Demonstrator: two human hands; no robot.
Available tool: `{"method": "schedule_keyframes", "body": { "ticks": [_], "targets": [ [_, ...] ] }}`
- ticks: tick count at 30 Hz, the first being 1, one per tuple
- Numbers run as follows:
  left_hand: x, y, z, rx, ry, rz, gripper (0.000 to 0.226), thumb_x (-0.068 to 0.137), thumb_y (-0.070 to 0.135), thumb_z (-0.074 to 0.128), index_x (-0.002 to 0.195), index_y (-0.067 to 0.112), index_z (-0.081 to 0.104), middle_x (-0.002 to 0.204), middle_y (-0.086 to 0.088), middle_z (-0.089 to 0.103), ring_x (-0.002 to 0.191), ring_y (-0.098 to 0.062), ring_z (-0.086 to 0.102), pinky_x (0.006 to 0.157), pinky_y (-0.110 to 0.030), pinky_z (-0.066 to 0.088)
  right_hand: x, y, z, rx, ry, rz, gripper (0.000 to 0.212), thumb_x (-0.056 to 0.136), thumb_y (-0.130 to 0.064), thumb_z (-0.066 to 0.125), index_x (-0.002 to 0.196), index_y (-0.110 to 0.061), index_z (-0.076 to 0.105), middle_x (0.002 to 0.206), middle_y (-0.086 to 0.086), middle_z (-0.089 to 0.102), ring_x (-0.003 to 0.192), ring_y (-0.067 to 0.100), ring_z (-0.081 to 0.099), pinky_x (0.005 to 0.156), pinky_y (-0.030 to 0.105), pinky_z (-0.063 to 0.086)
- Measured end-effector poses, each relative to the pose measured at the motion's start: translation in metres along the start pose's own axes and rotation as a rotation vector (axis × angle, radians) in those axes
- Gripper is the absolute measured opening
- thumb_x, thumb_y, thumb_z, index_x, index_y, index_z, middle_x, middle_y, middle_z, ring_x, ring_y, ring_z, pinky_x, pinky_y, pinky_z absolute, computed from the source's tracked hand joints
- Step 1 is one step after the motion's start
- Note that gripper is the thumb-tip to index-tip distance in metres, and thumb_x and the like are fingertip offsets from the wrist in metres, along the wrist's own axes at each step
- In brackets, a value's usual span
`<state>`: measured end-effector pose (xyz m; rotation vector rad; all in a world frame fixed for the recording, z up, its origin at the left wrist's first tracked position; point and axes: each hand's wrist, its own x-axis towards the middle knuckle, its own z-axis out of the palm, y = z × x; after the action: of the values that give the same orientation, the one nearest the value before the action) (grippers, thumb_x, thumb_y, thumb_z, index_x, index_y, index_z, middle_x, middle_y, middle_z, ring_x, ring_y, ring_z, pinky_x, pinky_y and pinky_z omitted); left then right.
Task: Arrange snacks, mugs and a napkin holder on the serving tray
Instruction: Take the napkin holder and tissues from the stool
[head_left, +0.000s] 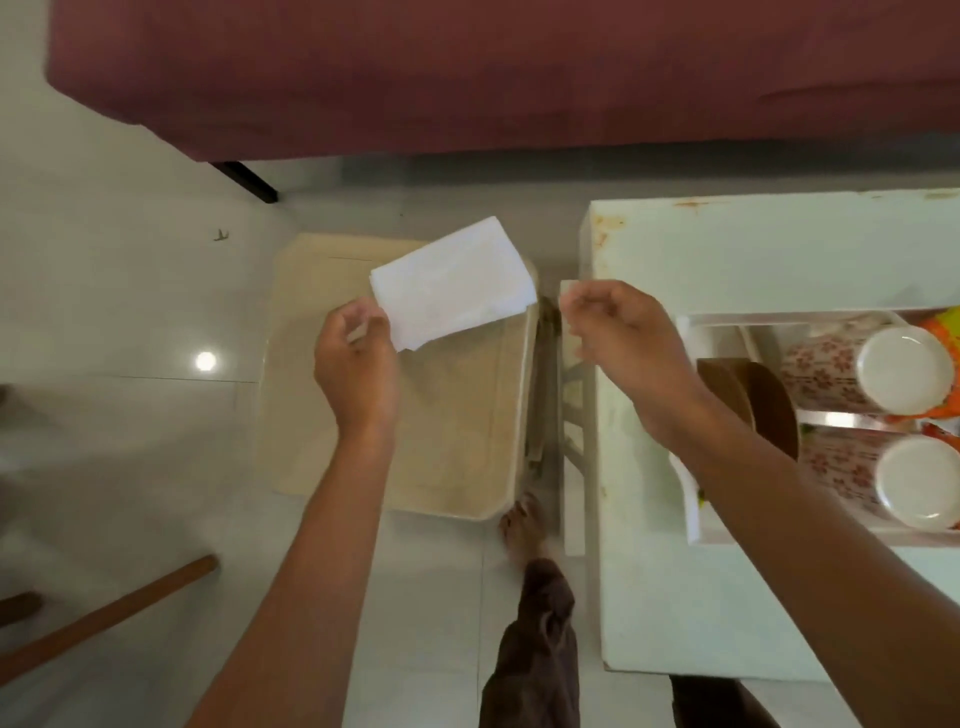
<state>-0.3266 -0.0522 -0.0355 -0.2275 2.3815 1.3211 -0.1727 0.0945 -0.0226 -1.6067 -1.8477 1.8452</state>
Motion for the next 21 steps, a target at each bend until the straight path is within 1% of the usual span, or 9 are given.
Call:
{"method": "schedule_keyframes", "body": {
  "ticks": [2,5,7,10,11,12,14,17,21],
  "targets": [
    [0.022,-0.001,-0.004,0.022,-0.026,-0.097,0.027,0.091,0.018,0.057,0.116,0.016,0.068,0.120,-0.004,0.071,0.105,-0.021,0.068,0.084,-0.036,0.058,0.026,-0.008,0.026,-0.107,0.023,-0.012,0.040,0.094,-0.042,0.060,0.130,-0.024,0.058,0.121,-0.013,0.061,0.108,0.007,0.056,0.093,0.027,0.049],
    [0.041,0.001,-0.005,0.020,-0.126,-0.189,0.028,0.091,0.017,0.058,0.118,0.017,0.065,0.114,-0.005,0.074,0.098,-0.019,0.073,0.074,-0.033,0.057,0.052,-0.014,0.051,-0.158,0.010,-0.004,0.044,0.093,-0.039,0.064,0.130,-0.019,0.055,0.117,-0.007,0.058,0.102,0.012,0.056,0.068,0.017,0.044],
    [0.047,0.001,-0.005,-0.011,-0.156,-0.221,0.027,0.091,0.017,0.062,0.118,0.016,0.064,0.105,-0.003,0.076,0.083,-0.012,0.074,0.061,-0.025,0.057,0.060,-0.014,0.059,-0.178,0.031,0.003,0.040,0.091,-0.037,0.067,0.124,-0.018,0.056,0.111,-0.008,0.057,0.097,0.013,0.058,0.062,0.015,0.044],
    [0.050,-0.001,-0.002,-0.009,-0.225,-0.248,0.013,0.090,0.016,0.067,0.103,0.014,0.067,0.083,-0.001,0.071,0.058,-0.006,0.064,0.048,-0.020,0.049,0.064,-0.010,0.061,-0.180,0.071,0.001,0.030,0.090,-0.034,0.070,0.110,-0.021,0.052,0.111,-0.005,0.059,0.099,0.014,0.059,0.071,0.020,0.054],
    [0.049,-0.001,0.000,-0.004,-0.240,-0.258,0.005,0.090,0.019,0.069,0.093,0.016,0.067,0.077,0.001,0.067,0.056,-0.008,0.061,0.048,-0.020,0.048,0.063,-0.008,0.061,-0.166,0.064,0.011,0.030,0.090,-0.032,0.071,0.110,-0.021,0.052,0.112,-0.004,0.060,0.101,0.015,0.061,0.079,0.025,0.057],
    [0.049,-0.002,0.001,0.012,-0.246,-0.254,0.010,0.090,0.023,0.071,0.084,0.017,0.065,0.074,0.002,0.065,0.058,-0.009,0.059,0.049,-0.020,0.049,0.061,-0.006,0.061,-0.151,0.049,0.027,0.030,0.090,-0.031,0.071,0.110,-0.021,0.052,0.113,-0.004,0.060,0.102,0.016,0.061,0.083,0.028,0.058],
    [0.047,-0.006,0.002,0.050,-0.252,-0.238,0.018,0.088,0.028,0.075,0.077,0.018,0.063,0.073,0.003,0.065,0.063,-0.010,0.061,0.050,-0.019,0.050,0.055,-0.003,0.061,-0.137,0.022,0.050,0.028,0.090,-0.031,0.070,0.109,-0.022,0.052,0.110,-0.005,0.059,0.097,0.013,0.060,0.076,0.022,0.056],
    [0.037,-0.007,0.004,0.098,-0.291,-0.206,0.020,0.087,0.028,0.076,0.075,0.018,0.064,0.071,0.004,0.065,0.063,-0.010,0.060,0.048,-0.018,0.048,0.043,0.001,0.056,-0.121,0.006,0.038,0.026,0.091,-0.036,0.066,0.112,-0.021,0.060,0.106,-0.009,0.062,0.085,0.003,0.058,0.060,0.012,0.041],
    [0.006,0.003,0.003,0.030,-0.417,-0.132,0.012,0.090,0.023,0.074,0.081,0.016,0.070,0.060,0.014,0.067,0.055,-0.001,0.059,0.050,-0.015,0.046,0.014,-0.005,0.033,0.013,0.002,-0.031,0.020,0.089,-0.039,0.068,0.104,-0.027,0.063,0.102,-0.012,0.067,0.094,0.007,0.064,0.064,0.010,0.049]
  ]
}}
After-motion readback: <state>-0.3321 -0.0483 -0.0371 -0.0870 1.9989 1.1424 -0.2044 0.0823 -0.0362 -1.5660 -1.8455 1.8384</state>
